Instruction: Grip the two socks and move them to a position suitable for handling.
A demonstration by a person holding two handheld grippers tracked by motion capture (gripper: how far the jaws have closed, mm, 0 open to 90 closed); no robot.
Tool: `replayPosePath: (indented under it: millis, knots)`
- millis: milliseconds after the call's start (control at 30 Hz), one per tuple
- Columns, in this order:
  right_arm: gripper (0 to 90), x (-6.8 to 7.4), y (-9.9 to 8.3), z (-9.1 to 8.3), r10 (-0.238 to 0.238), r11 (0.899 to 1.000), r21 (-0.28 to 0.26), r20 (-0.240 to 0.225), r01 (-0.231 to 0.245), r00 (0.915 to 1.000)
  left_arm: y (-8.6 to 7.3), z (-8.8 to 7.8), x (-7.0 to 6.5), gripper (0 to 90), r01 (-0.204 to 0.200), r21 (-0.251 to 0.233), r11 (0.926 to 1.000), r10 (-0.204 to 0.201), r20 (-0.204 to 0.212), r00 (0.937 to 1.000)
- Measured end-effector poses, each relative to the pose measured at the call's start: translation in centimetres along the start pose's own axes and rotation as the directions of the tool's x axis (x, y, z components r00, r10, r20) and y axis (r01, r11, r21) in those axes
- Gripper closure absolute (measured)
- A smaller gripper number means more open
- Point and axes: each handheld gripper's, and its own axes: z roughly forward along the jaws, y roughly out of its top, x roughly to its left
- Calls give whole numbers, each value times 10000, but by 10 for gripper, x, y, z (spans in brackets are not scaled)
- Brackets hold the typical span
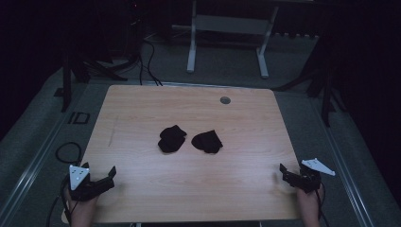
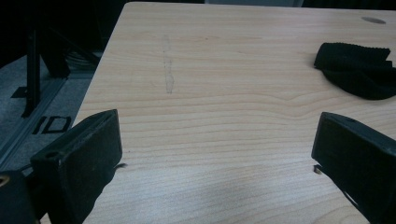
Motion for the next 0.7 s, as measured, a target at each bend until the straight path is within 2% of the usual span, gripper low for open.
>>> replayPosePath:
  millis: [133, 333, 400, 567, 667, 700]
  knots:
    - [141, -1, 0, 0, 45, 10000, 29, -99, -45, 9999, 0, 0, 0, 19, 46, -15, 10000, -46, 6, 10000]
    - [149, -2, 1, 3, 39, 9990, 453, -452, -18, 9990, 1, -1, 0, 19, 93, -87, 9999, -92, 9, 10000]
    - [148, 0, 2, 4, -111, 9979, 631, -592, 148, 9982, 1, -1, 0, 19, 76, -83, 9999, -75, 68, 9999]
    - [142, 8, 9, 8, -286, 9935, 1044, -1649, 462, 9859, 1, 0, -3, 19, -105, 9, 9999, 105, 206, 9997]
    - [141, 12, 14, 10, -403, 9917, 1128, -1866, 622, 9816, 2, 0, -5, 19, -181, 8, 9998, 181, 302, 9994]
    - [139, 17, 18, 12, -447, 9905, 1184, -2077, 705, 9772, 2, 1, -7, 19, -241, -24, 9997, 242, 419, 9988]
